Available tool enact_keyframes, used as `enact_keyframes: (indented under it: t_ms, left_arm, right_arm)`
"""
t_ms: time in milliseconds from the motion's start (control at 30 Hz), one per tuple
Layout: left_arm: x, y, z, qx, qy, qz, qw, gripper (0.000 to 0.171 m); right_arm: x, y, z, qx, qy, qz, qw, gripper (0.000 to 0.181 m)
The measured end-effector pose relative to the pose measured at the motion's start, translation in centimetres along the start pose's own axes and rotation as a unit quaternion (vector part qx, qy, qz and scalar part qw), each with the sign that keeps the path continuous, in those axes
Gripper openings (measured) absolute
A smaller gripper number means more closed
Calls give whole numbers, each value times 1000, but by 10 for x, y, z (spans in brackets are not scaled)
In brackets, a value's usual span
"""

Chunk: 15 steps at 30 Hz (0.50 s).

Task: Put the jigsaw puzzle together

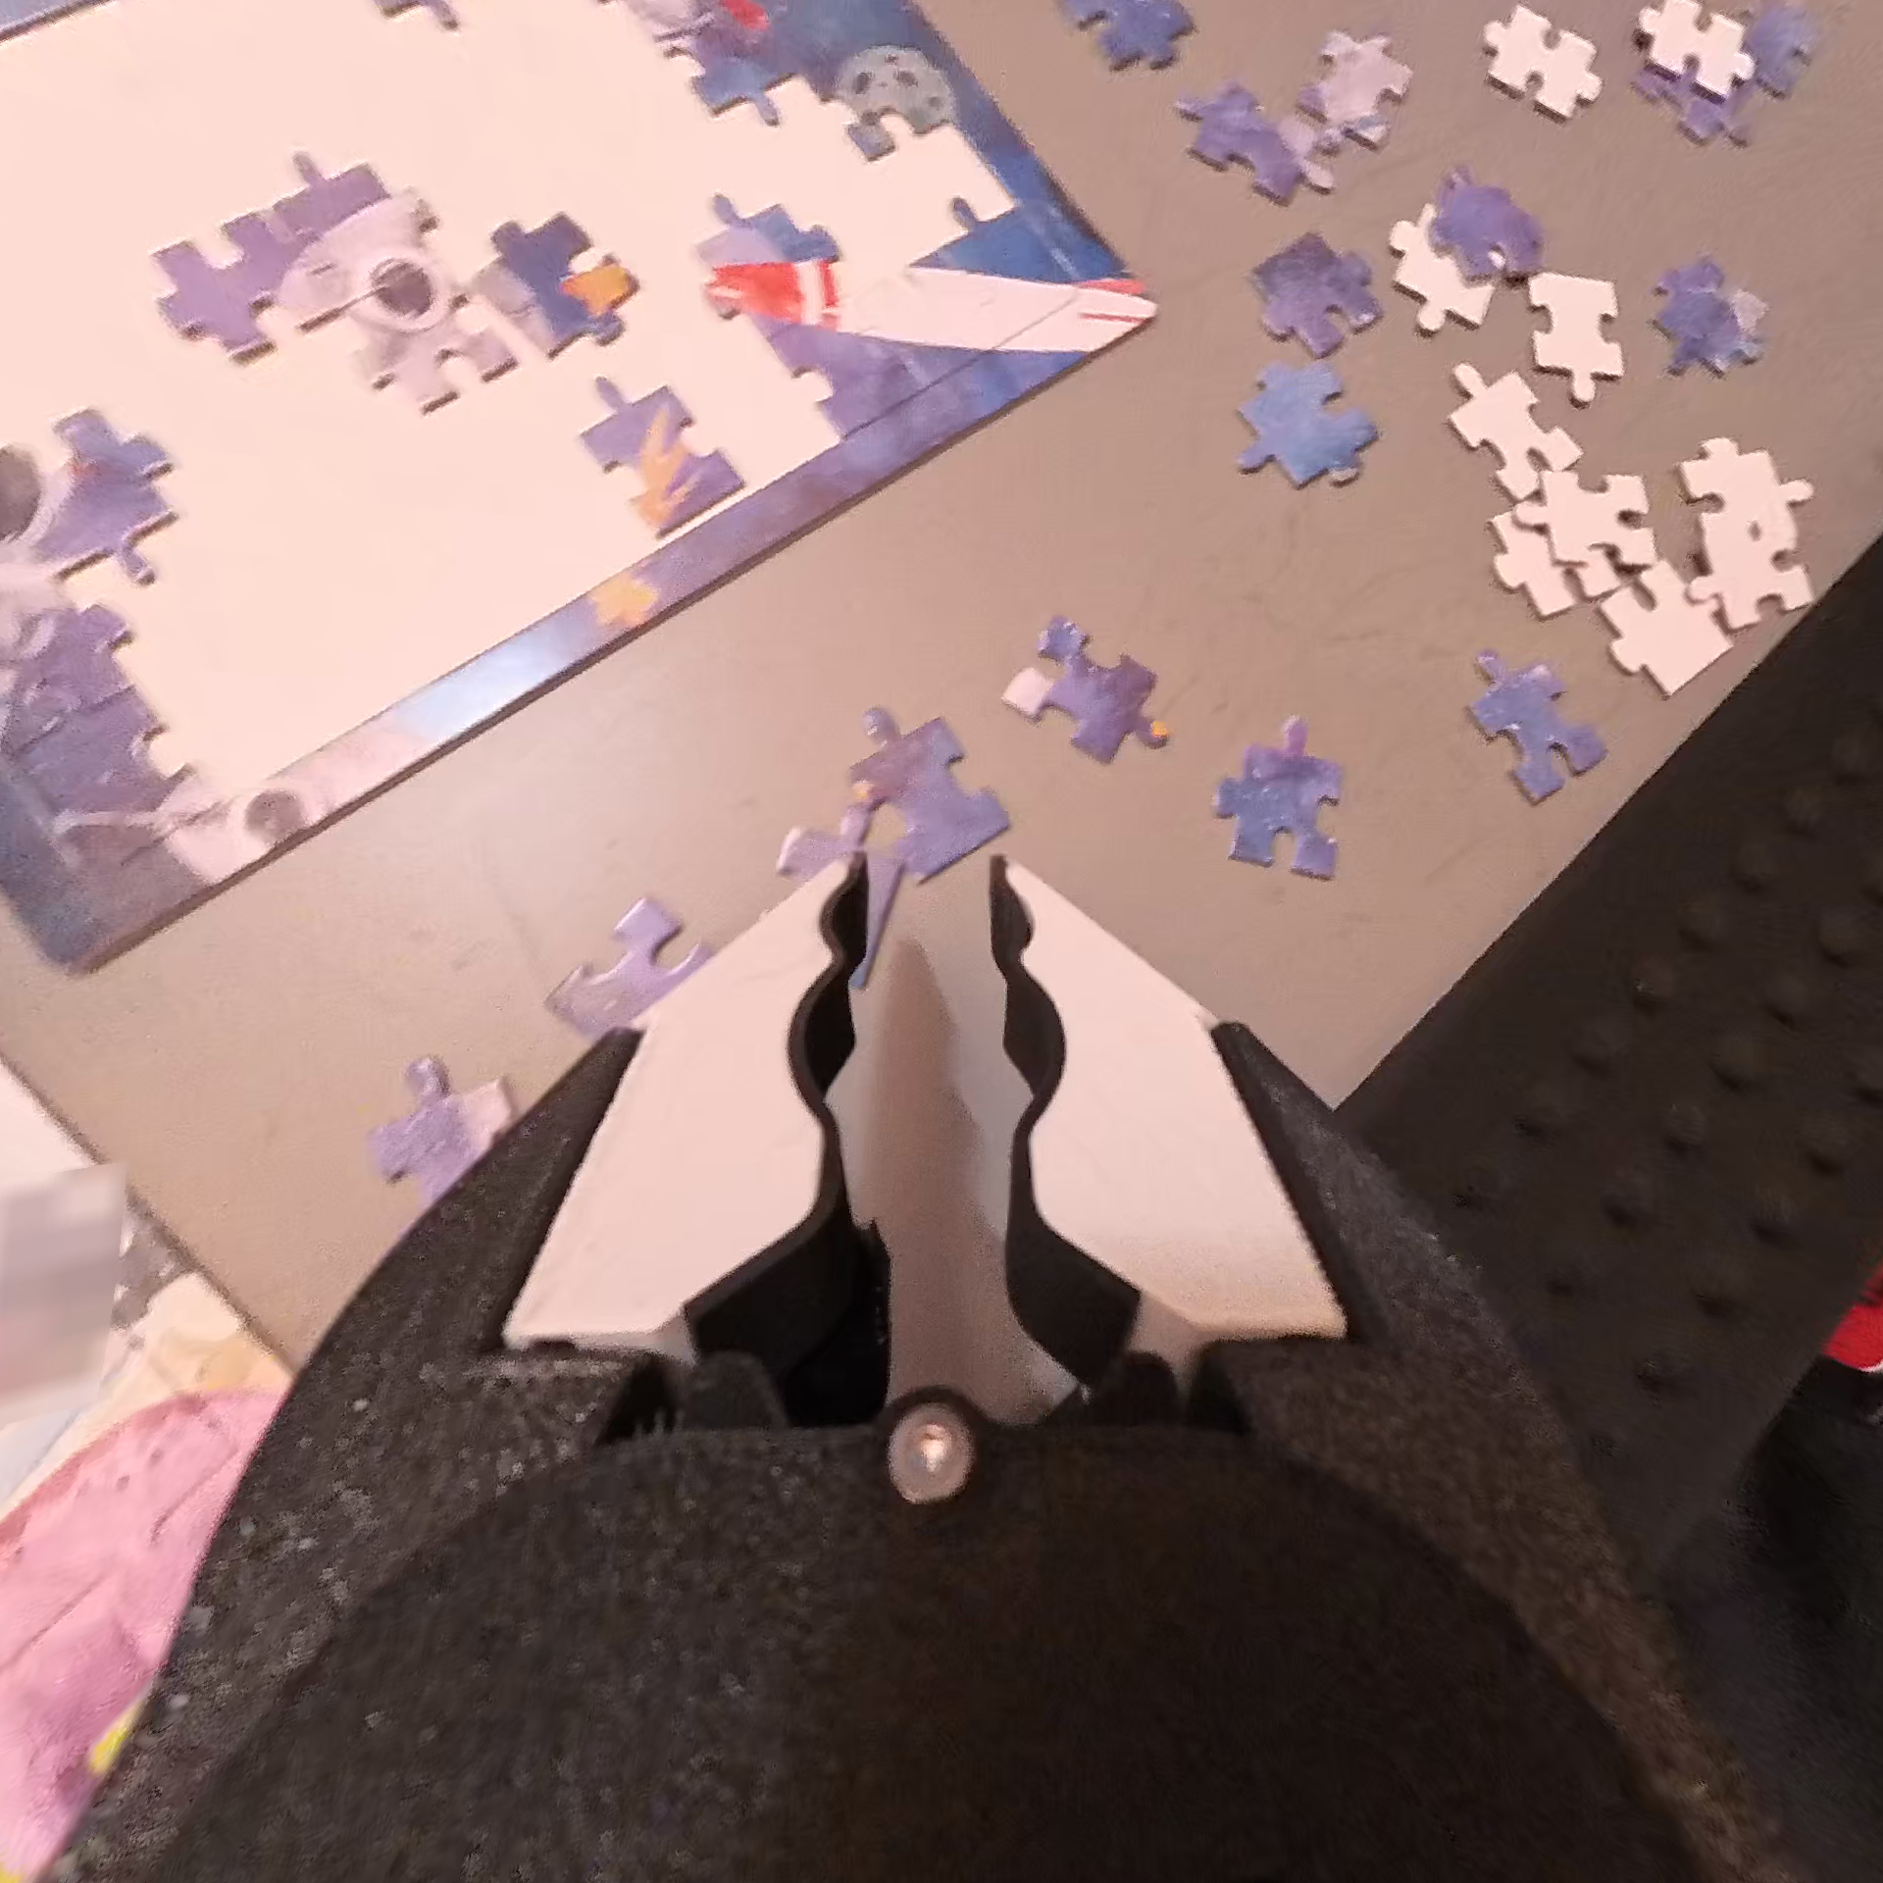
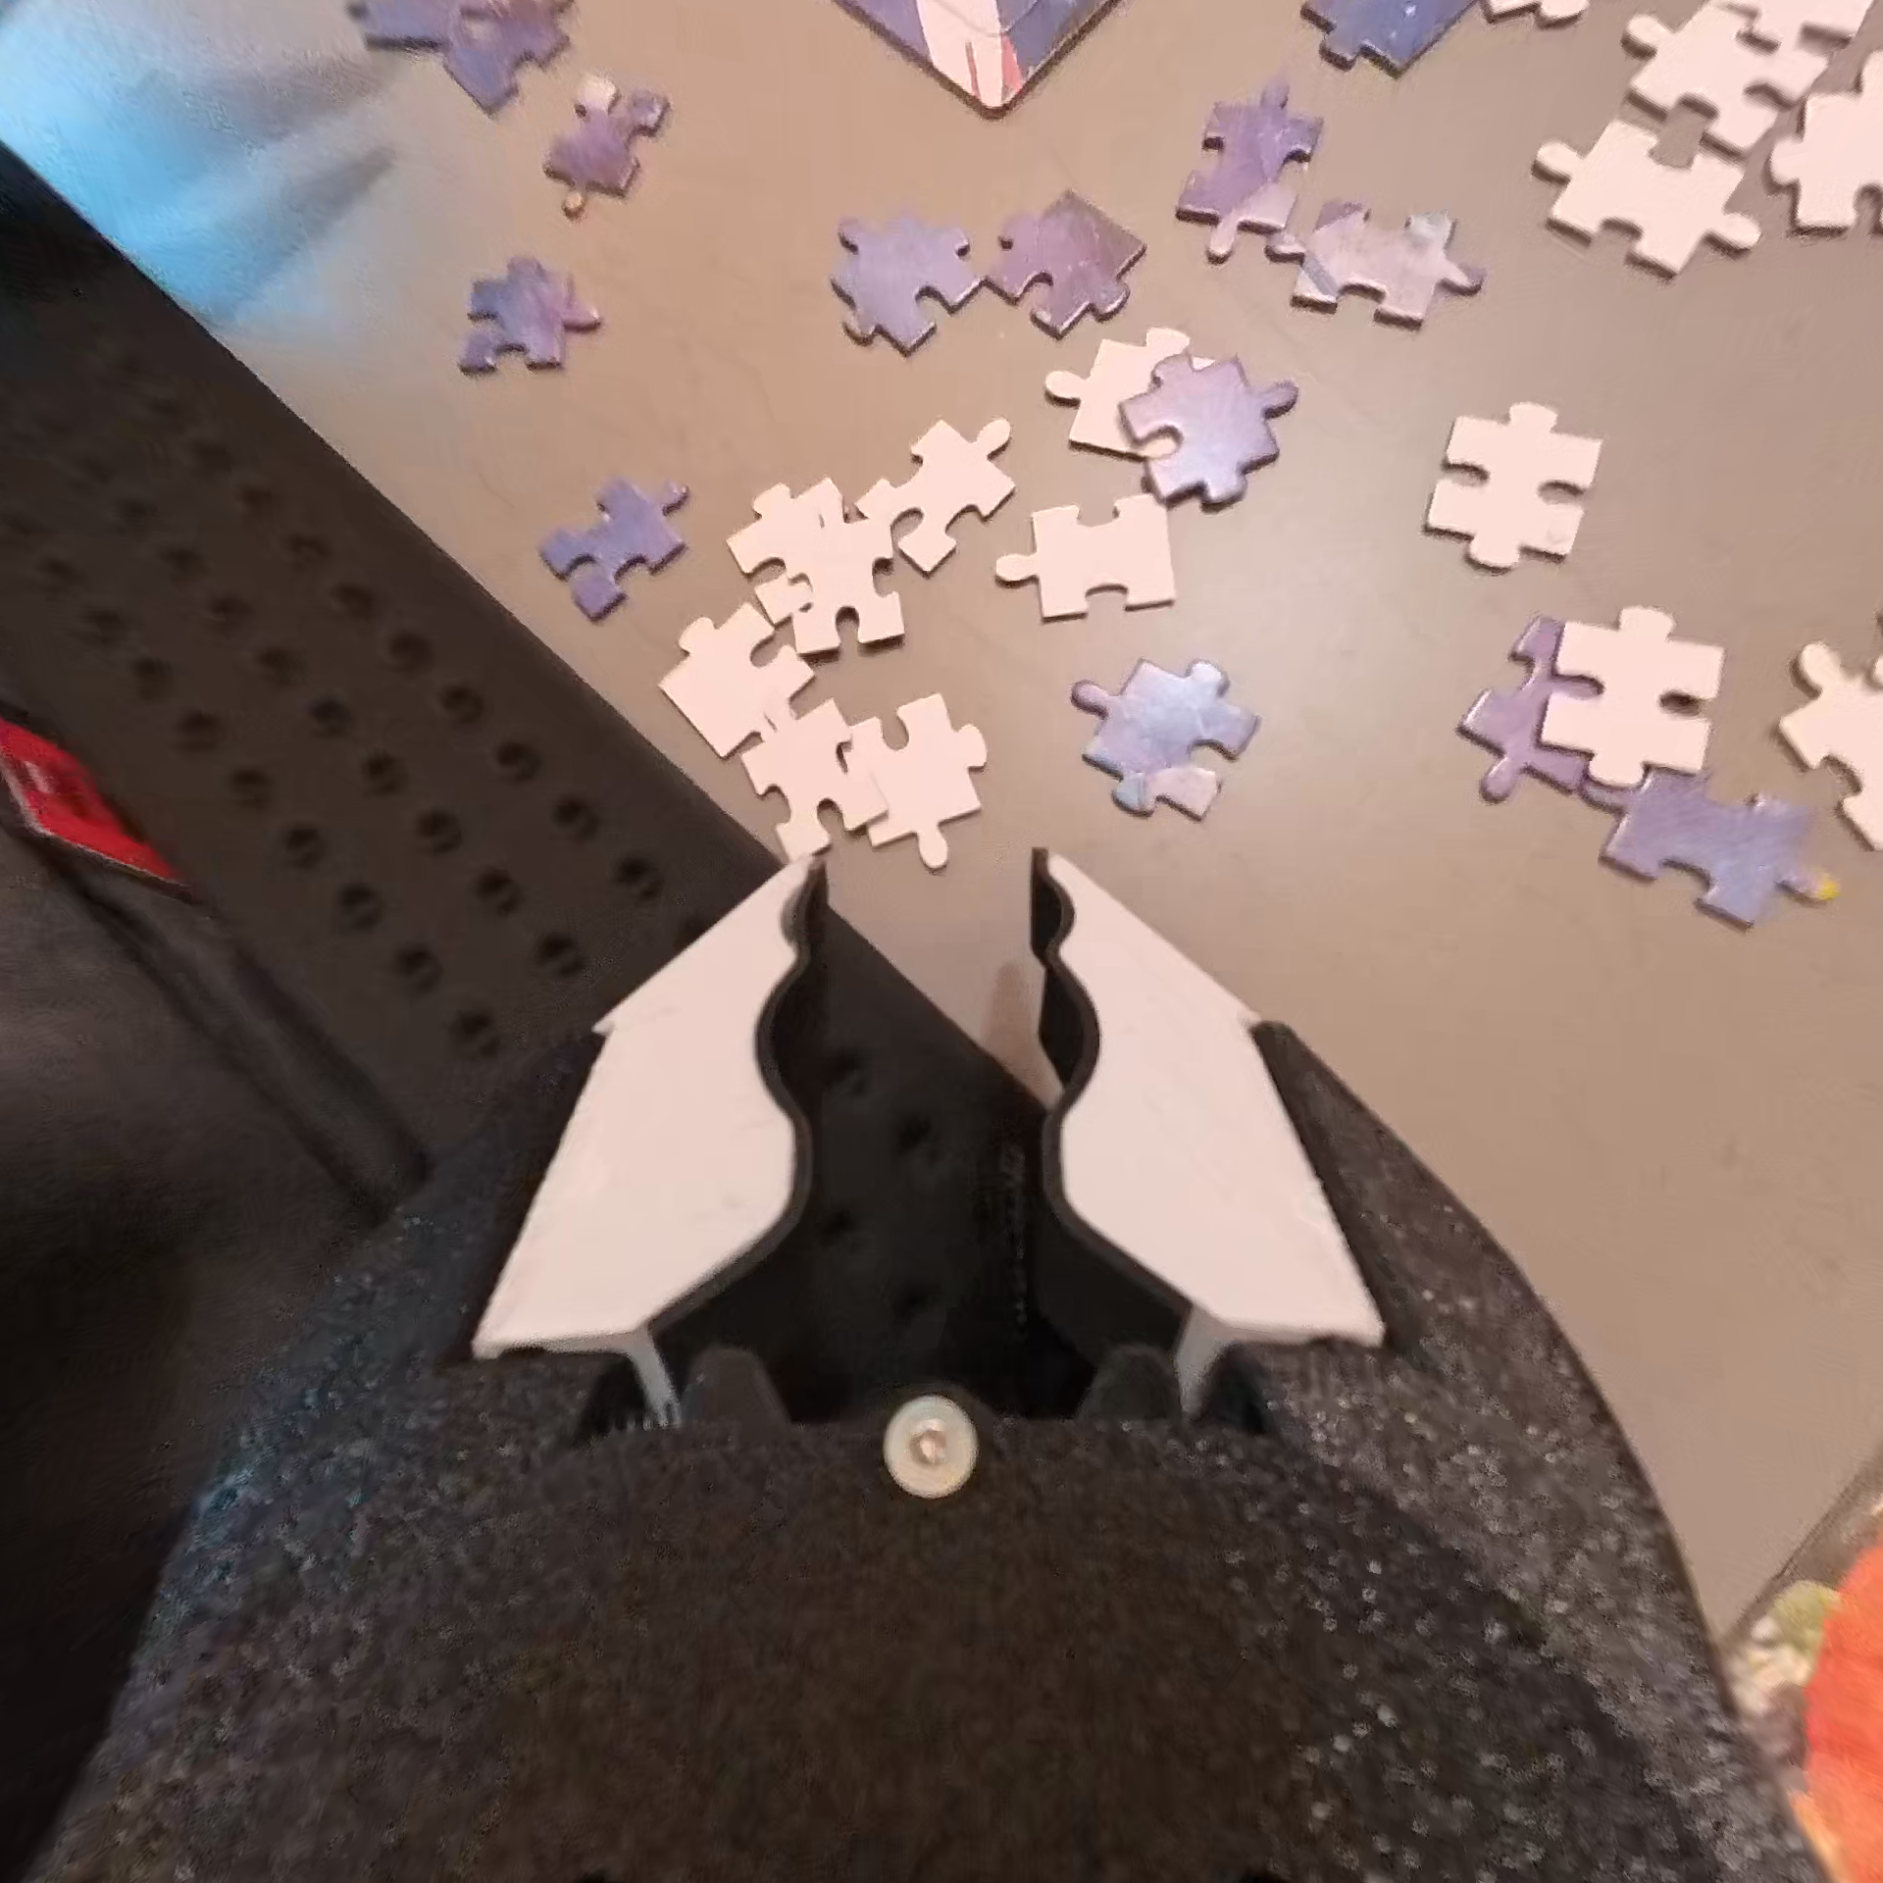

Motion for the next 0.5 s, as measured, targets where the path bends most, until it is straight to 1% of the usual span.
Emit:
enact_keyframes:
  t_ms: [133, 233, 267, 300, 333, 367, 433, 467, 500]
  left_arm:
    - [7, -11, 18, 5, -20, -5, 1000, 23]
    - [7, -12, 28, 6, -13, 0, 1000, 23]
    - [6, -12, 30, 6, -7, 0, 1000, 23]
    - [5, -12, 31, 8, -1, 1, 1000, 23]
    - [5, -12, 32, 11, 4, 1, 1000, 23]
    - [4, -12, 33, 12, 8, 2, 1000, 23]
    - [6, -12, 35, 10, 13, 6, 1000, 23]
    - [8, -13, 36, 9, 14, 7, 1000, 23]
    - [9, -15, 38, 8, 14, 7, 1000, 23]
  right_arm:
    - [10, -22, -6, 15, 56, -27, 998, 41]
    - [6, -41, -4, 28, 93, -77, 992, 45]
    - [9, -43, -3, 27, 109, -72, 991, 43]
    - [14, -44, 3, 9, 123, -60, 991, 42]
    - [15, -45, 10, -9, 136, -65, 989, 43]
    - [17, -45, 14, -12, 140, -62, 988, 46]
    - [22, -45, 27, -38, 143, -64, 987, 44]
    - [25, -44, 30, -48, 148, -61, 986, 43]
    - [30, -42, 27, -43, 156, -49, 986, 43]
Point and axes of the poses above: each gripper's, where its closed fingertips meet, y back along the fingers, x out of its top, z = x × y across the jaws, the point moved 4 cm from there along y, back along the fingers, and after that the axes turned 1 degree about -x, right-handed, at the moved point
